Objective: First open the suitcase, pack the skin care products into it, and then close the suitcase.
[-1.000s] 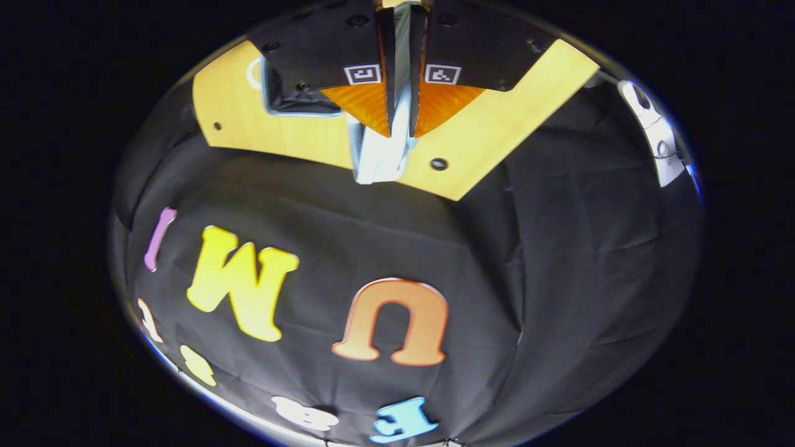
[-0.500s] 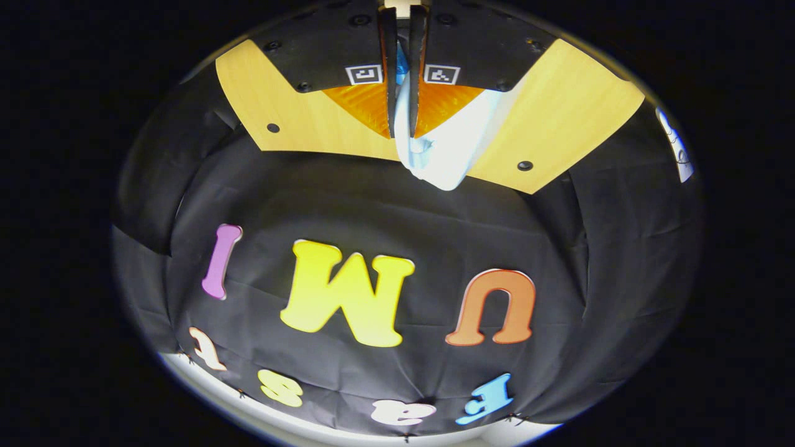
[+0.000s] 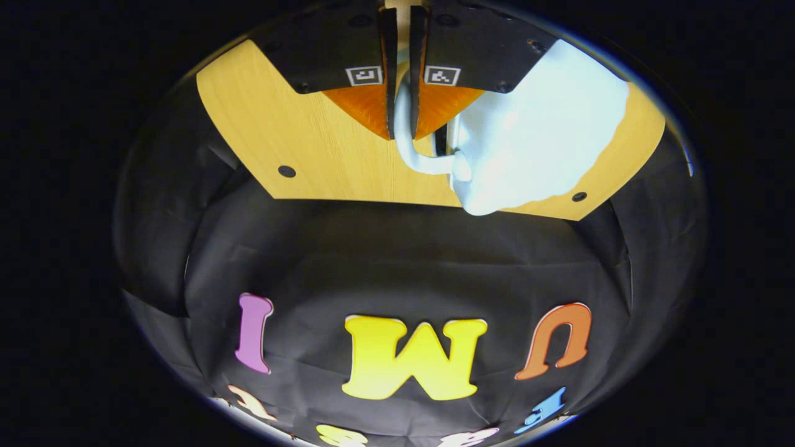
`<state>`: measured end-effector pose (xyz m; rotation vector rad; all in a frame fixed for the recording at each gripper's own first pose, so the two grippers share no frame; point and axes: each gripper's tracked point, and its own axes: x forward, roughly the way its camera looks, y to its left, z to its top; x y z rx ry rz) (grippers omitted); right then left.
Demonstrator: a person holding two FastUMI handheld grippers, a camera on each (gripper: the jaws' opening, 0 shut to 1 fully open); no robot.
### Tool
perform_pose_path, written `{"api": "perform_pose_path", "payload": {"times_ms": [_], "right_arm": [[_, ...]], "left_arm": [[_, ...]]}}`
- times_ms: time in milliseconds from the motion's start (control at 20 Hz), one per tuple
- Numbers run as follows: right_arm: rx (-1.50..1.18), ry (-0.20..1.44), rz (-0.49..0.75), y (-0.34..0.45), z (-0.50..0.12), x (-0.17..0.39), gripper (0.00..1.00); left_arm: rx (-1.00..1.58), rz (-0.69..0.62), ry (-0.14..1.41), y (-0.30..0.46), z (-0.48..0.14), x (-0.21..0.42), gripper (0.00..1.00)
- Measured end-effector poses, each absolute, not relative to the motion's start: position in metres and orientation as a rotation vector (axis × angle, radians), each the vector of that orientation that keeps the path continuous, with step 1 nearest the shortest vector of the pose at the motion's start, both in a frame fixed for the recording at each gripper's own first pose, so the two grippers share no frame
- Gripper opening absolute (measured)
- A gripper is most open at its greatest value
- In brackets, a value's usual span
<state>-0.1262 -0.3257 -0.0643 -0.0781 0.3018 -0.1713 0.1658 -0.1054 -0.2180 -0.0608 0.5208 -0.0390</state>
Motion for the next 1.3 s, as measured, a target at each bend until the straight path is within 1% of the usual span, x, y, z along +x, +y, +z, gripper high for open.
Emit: {"api": "perform_pose_path", "payload": {"times_ms": [200, 450, 700, 850, 900, 950, 1000, 1050, 1150, 1200, 1250, 1300], "right_arm": [[-0.094, 0.329, -0.179, -0.334, -0.074, -0.128, 0.72], [-0.091, 0.349, -0.163, -0.332, -0.082, -0.123, 0.73], [-0.098, 0.359, -0.135, -0.324, -0.087, -0.114, 0.73], [-0.102, 0.37, -0.125, -0.32, -0.091, -0.117, 0.73], [-0.104, 0.371, -0.125, -0.32, -0.091, -0.116, 0.73], [-0.105, 0.371, -0.124, -0.319, -0.09, -0.116, 0.73], [-0.104, 0.371, -0.124, -0.32, -0.091, -0.116, 0.73], [-0.104, 0.369, -0.124, -0.32, -0.091, -0.116, 0.73], [-0.109, 0.363, -0.123, -0.318, -0.093, -0.117, 0.73], [-0.109, 0.356, -0.121, -0.318, -0.093, -0.117, 0.73], [-0.104, 0.349, -0.117, -0.314, -0.093, -0.115, 0.73], [-0.098, 0.338, -0.113, -0.31, -0.091, -0.112, 0.73]], "left_arm": [[-0.022, -0.034, 0.571, -0.122, -0.257, 0.165, 0.11], [0.048, -0.007, 0.541, -0.133, -0.276, 0.17, 0.1], [0.11, 0.021, 0.515, -0.136, -0.288, 0.169, 0.12], [0.131, 0.018, 0.503, -0.14, -0.29, 0.169, 0.17], [0.124, 0.02, 0.507, -0.141, -0.293, 0.168, 0.2], [0.13, 0.024, 0.504, -0.141, -0.293, 0.167, 0.22], [0.133, 0.019, 0.505, -0.144, -0.292, 0.165, 0.36], [0.128, 0.008, 0.5, -0.147, -0.29, 0.163, 0.29], [0.104, -0.012, 0.475, -0.154, -0.278, 0.158, 0.48], [0.095, -0.025, 0.456, -0.156, -0.268, 0.155, 0.64], [0.09, -0.04, 0.434, -0.16, -0.256, 0.152, 0.66], [0.079, -0.052, 0.409, -0.16, -0.24, 0.147, 0.8]]}}
